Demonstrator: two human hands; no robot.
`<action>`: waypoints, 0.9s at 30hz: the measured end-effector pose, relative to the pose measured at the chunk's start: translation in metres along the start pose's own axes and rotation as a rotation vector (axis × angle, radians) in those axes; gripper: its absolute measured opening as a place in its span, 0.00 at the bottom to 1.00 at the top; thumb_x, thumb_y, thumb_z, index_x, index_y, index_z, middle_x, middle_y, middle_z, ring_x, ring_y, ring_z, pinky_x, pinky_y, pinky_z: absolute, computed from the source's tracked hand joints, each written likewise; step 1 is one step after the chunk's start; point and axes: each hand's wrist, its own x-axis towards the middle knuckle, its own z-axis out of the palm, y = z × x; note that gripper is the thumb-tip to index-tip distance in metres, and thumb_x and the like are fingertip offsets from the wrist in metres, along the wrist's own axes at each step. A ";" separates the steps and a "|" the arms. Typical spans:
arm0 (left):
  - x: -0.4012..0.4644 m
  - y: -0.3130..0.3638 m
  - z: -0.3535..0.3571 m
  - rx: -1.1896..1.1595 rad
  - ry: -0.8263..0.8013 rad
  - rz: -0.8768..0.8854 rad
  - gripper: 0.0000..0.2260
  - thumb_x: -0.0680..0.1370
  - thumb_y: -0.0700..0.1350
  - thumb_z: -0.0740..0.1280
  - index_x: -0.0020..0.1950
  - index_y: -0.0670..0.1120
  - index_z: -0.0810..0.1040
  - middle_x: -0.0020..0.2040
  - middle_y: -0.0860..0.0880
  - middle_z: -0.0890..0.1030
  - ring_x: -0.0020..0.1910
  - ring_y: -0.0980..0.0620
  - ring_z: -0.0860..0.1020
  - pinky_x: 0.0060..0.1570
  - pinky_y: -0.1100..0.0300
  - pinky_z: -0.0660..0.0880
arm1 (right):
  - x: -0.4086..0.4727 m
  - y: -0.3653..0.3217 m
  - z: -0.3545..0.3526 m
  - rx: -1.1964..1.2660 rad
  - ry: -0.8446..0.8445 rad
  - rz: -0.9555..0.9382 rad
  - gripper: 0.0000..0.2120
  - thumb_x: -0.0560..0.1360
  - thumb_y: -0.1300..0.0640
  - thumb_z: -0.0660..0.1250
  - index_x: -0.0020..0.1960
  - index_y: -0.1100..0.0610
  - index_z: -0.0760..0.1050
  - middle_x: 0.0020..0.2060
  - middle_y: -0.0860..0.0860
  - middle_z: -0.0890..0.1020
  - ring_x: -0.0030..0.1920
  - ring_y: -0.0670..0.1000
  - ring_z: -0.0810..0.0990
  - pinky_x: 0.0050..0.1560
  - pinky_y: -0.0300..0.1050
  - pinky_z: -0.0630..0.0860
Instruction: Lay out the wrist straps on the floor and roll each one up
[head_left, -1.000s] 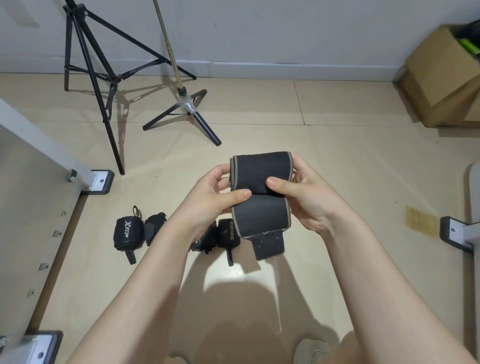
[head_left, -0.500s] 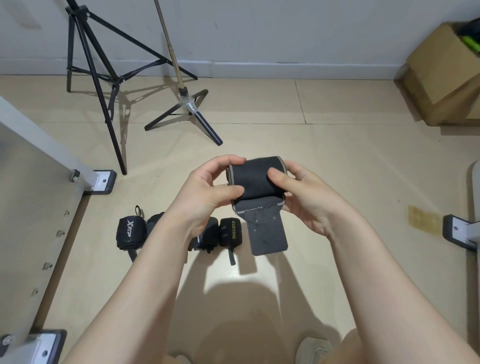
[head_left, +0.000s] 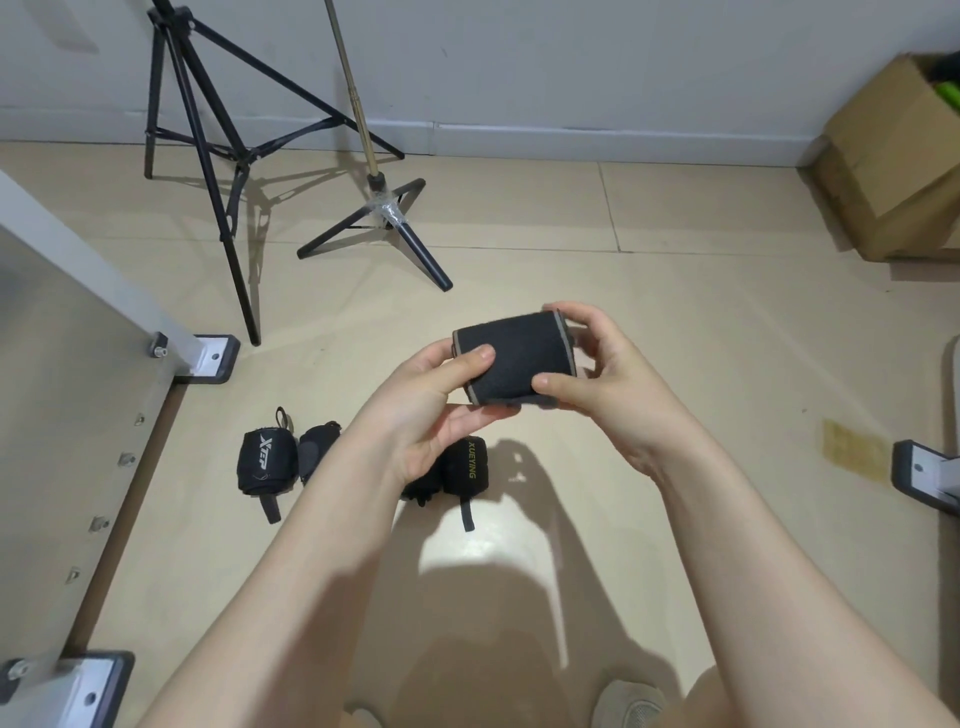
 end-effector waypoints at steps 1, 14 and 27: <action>0.001 0.001 -0.001 -0.027 0.035 0.012 0.06 0.77 0.39 0.66 0.53 0.43 0.77 0.49 0.42 0.81 0.38 0.43 0.83 0.37 0.58 0.81 | -0.001 0.000 0.001 -0.111 0.039 -0.070 0.26 0.74 0.68 0.66 0.62 0.42 0.66 0.59 0.45 0.71 0.54 0.45 0.77 0.53 0.40 0.77; 0.014 -0.008 0.002 -0.139 0.062 0.054 0.04 0.78 0.37 0.63 0.52 0.42 0.76 0.44 0.40 0.82 0.37 0.43 0.83 0.38 0.53 0.82 | 0.002 0.012 0.007 -0.785 0.146 -0.626 0.02 0.70 0.51 0.65 0.40 0.47 0.72 0.64 0.45 0.70 0.69 0.53 0.59 0.69 0.65 0.56; 0.014 -0.018 -0.003 0.203 -0.009 0.061 0.07 0.78 0.40 0.65 0.56 0.45 0.76 0.49 0.46 0.80 0.42 0.46 0.83 0.42 0.57 0.81 | 0.011 0.020 -0.001 0.014 0.091 0.129 0.32 0.71 0.65 0.72 0.69 0.49 0.63 0.59 0.52 0.73 0.48 0.43 0.77 0.47 0.36 0.79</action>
